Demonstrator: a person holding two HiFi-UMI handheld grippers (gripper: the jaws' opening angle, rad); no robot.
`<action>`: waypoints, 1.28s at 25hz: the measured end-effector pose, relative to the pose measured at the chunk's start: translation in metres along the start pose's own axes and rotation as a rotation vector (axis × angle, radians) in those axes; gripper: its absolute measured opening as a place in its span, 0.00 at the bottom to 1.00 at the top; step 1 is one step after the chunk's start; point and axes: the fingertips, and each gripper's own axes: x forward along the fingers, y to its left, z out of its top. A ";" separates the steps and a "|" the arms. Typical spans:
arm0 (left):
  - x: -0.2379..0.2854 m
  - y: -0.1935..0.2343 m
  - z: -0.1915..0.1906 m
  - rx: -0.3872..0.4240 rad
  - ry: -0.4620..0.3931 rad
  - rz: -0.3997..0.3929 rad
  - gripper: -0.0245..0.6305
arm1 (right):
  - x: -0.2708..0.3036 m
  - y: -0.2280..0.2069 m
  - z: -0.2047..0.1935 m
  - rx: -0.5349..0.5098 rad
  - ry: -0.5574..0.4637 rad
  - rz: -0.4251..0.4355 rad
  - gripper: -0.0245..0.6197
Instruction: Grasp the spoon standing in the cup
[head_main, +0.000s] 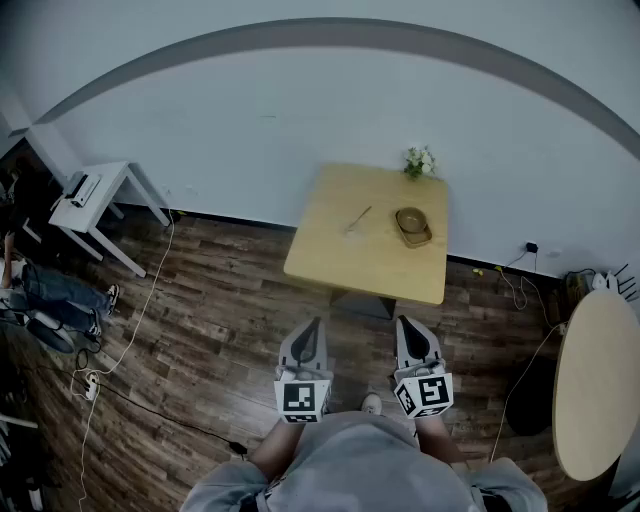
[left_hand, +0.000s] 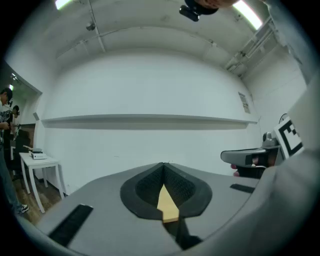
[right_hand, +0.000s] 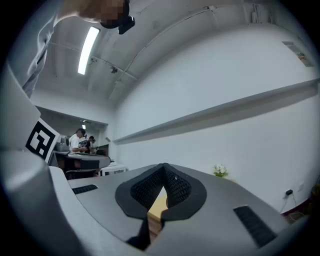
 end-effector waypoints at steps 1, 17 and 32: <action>0.001 -0.003 0.000 0.001 0.000 -0.003 0.04 | 0.000 -0.002 0.000 0.001 -0.002 0.003 0.04; 0.025 -0.030 0.000 0.014 0.007 0.012 0.04 | 0.009 -0.028 -0.005 0.005 0.010 0.071 0.04; 0.054 -0.051 -0.012 0.012 0.043 0.077 0.04 | 0.027 -0.065 -0.012 0.049 0.041 0.124 0.04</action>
